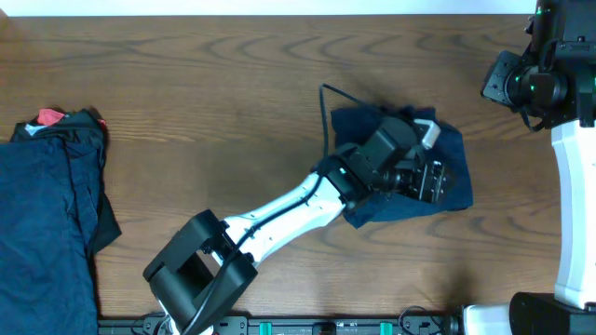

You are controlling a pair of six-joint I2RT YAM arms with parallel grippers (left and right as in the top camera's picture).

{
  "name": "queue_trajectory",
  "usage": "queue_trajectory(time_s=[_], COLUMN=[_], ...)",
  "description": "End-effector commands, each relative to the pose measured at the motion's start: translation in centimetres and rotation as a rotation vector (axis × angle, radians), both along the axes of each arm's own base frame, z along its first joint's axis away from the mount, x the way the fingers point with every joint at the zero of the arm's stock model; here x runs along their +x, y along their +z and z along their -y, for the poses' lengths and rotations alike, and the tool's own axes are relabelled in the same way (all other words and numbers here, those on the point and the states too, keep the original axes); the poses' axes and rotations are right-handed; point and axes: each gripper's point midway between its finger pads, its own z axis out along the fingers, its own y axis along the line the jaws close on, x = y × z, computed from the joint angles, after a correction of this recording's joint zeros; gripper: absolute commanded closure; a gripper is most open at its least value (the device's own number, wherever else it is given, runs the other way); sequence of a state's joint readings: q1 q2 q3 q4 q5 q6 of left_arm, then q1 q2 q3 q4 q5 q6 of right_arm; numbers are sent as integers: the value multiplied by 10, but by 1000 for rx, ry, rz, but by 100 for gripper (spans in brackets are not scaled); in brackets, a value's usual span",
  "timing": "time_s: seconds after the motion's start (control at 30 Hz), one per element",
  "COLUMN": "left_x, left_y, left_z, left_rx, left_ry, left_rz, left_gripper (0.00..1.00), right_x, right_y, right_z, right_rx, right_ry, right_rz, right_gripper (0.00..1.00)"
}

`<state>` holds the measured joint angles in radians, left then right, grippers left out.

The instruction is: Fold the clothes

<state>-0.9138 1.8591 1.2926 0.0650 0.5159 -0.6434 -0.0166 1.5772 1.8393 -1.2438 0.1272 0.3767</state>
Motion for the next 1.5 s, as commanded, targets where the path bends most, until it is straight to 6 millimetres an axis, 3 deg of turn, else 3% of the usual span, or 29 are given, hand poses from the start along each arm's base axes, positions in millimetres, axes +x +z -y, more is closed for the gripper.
queue_trajectory(time_s=[0.0,0.13,0.27,0.6,0.73,0.87,1.0,1.1,1.17,1.3,1.47], left_x=[6,7,17,42,61,105,140,153,156,153,122], left_y=[-1,-2,11,94,102,71,33,9,-7,-41,-84], left_z=[3,1,-4,-4,-17,-70,-146,-189,-206,-204,-166], left_rx=[3,6,-22,-163,-108,68,218,287,322,330,301], left_ry=[-7,-5,-3,-38,12,202,361,431,453,397,241], left_rz=[34,30,39,130,157,93,-35,-115,-165,-257,-416], left_gripper=[22,22,22,23,22,22,22,22,22,22,22], right_x=[-1,-4,-7,-10,-10,-10,-10,-10,-10,-9,-9], right_y=[6,4,3,3,3,3,3,3,3,3,3], right_z=[10,15,24,41,43,43,43,43,43,43,43], right_rx=[-35,-36,-37,-38,-40,-44,-45,-44,-43,-43,-43], right_ry=[-15,-28,-50,-92,-96,-88,-84,-83,-83,-83,-83], right_rz=[8,-3,-14,-17,-18,-20,-20,-18,-17,-15,-16], right_gripper=[60,60,60,61,61,61,61,61,62,62,62])
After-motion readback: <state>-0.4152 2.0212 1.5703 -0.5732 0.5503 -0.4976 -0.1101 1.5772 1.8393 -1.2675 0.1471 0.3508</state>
